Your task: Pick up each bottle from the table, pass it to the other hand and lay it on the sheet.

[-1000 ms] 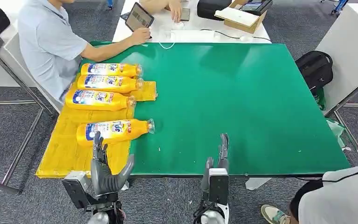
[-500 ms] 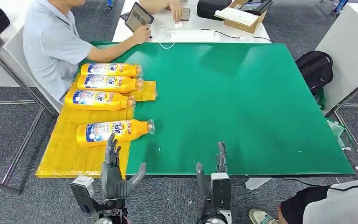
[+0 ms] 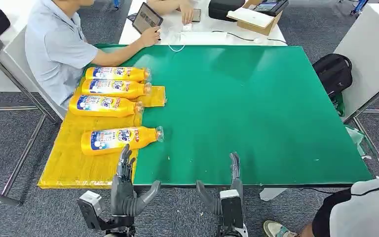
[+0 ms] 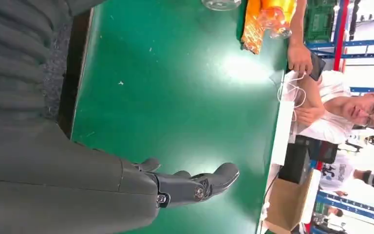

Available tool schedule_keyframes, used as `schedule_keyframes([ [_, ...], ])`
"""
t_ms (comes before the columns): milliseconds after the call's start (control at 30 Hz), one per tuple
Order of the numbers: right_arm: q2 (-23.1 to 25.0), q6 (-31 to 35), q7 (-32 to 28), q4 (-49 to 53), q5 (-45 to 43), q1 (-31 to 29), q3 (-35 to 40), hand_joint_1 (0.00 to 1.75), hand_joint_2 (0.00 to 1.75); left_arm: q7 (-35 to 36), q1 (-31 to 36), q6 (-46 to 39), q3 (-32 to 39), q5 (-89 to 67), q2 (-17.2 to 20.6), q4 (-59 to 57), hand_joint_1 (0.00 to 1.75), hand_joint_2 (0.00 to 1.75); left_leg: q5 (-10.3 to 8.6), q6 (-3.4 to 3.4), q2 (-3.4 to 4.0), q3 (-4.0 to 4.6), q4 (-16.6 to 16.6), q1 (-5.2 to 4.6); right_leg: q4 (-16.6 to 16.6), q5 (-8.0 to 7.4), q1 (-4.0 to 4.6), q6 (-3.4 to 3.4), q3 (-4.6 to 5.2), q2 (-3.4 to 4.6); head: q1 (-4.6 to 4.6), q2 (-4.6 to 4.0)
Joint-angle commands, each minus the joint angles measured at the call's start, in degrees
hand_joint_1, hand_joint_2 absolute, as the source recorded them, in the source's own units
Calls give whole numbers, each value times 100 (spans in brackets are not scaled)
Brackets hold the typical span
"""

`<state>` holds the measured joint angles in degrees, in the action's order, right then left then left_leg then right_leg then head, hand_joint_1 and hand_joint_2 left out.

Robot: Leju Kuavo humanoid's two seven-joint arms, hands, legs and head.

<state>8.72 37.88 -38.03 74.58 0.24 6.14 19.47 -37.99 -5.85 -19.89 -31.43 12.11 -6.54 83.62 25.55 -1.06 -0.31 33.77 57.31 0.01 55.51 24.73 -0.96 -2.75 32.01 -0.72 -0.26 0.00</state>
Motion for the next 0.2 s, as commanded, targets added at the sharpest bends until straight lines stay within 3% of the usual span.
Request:
schedule_keyframes([
  [33, -108, 57, 37, -102, 40, -22, 112, 0, 175, 55, 37, 96, 139, 170, 95, -192, 0, 175, 4, 7, 6, -17, -6, 4, -6, 2, 4, 11, -16, 8, -2, 0],
  [200, -74, 75, -97, -166, 28, -70, 146, 0, 175, 14, 58, -118, 76, -104, 143, -274, 0, 175, 9, 10, 11, -25, -3, 8, -4, 4, 9, 18, -22, 15, 0, 0],
])
